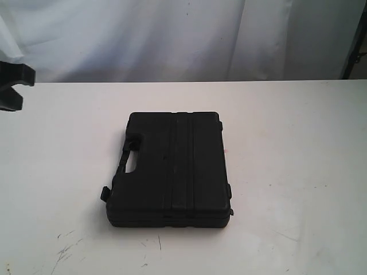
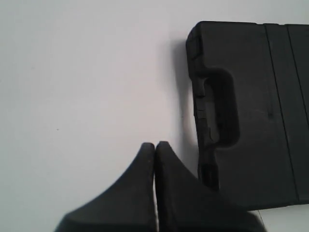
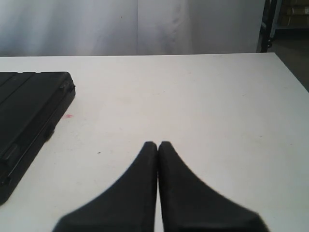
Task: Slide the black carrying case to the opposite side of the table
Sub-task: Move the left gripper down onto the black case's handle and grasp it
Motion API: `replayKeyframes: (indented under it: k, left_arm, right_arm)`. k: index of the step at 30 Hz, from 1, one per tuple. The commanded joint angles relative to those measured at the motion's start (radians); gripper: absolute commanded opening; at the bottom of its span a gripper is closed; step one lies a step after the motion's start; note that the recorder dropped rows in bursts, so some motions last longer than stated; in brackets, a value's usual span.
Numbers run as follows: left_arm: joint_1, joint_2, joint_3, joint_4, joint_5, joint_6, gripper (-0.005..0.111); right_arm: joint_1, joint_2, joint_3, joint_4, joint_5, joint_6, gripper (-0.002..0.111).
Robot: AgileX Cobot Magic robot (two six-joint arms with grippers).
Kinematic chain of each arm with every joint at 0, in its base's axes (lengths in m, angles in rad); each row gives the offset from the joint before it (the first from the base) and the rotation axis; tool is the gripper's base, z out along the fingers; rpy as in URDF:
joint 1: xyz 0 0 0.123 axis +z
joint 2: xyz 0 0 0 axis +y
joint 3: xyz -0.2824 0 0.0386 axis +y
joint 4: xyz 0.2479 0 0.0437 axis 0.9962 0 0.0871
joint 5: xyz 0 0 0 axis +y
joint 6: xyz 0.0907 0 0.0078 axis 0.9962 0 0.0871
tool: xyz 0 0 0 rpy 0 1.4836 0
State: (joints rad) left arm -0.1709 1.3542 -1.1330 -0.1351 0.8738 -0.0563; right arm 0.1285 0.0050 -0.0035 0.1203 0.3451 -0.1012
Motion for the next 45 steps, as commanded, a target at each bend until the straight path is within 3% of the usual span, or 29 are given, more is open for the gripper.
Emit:
replayKeyframes:
  k: [1,7,13,25,36,40,45]
  left_arm:
    - [-0.055,0.096,-0.064,-0.012,0.022,-0.015,0.000]
    - [-0.112,0.217,-0.137,-0.012,0.048,-0.025,0.000]
    - [-0.124,0.311,-0.187,-0.012,0.053,-0.073,0.000]
    - [-0.200,0.476,-0.187,-0.008,-0.005,-0.073,0.001]
    - [-0.217,0.537,-0.187,-0.020,-0.095,-0.078,0.039]
    - [-0.217,0.560,-0.191,-0.048,-0.125,-0.078,0.041]
    - [-0.217,0.643,-0.290,-0.043,-0.057,-0.078,0.041]
  right_arm:
    - [-0.007,-0.005,0.003,0.001,0.000,0.004,0.000]
    - [-0.007,-0.005,0.003,0.001,0.000,0.004,0.000]
    - [-0.007,-0.005,0.003,0.001,0.000,0.004,0.000]
    - [-0.007,-0.005,0.003,0.001,0.000,0.004,0.000]
    - [-0.007,-0.005,0.003,0.001,0.000,0.004,0.000]
    - [-0.007,-0.005,0.003,0.001,0.000,0.004,0.000]
    - [-0.007,-0.005,0.003,0.001,0.000,0.004,0.000]
